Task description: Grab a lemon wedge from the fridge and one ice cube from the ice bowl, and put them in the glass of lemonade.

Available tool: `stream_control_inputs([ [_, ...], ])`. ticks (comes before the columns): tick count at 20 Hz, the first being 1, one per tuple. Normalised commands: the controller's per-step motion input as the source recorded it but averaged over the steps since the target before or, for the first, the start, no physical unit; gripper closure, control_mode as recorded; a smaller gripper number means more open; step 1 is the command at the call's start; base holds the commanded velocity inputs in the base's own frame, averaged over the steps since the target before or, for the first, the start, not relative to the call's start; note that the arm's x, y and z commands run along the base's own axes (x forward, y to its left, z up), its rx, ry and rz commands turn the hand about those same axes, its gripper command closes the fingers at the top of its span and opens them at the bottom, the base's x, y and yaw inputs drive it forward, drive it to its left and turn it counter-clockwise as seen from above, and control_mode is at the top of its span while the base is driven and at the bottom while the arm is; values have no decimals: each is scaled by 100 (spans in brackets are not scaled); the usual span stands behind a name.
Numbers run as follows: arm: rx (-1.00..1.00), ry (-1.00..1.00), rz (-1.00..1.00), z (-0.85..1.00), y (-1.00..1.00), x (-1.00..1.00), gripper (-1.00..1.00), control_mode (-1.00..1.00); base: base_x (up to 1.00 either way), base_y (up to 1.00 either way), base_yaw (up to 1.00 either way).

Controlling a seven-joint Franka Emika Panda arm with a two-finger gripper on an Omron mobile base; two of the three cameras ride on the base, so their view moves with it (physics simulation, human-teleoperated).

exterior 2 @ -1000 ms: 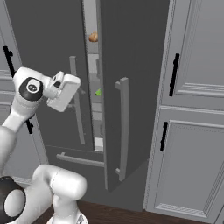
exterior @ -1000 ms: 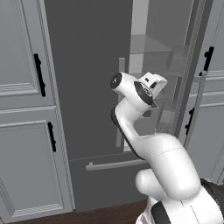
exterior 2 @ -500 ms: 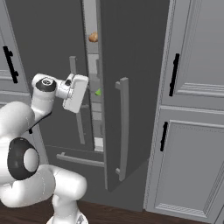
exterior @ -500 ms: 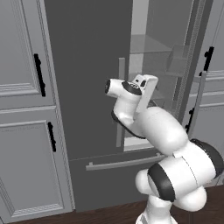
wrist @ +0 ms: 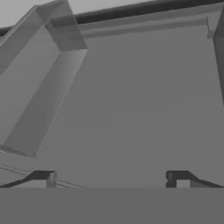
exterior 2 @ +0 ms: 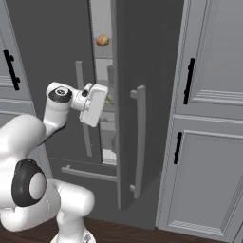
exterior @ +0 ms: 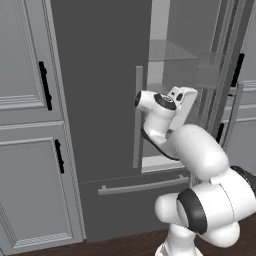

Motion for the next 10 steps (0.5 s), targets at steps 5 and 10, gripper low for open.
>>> stream_control_inputs([
  [5, 0, 0, -7, -14, -75, -40, -100, -100, 0, 0, 0],
  [10, 0, 1, -7, -6, -69, -29, -100, -100, 0, 0, 0],
])
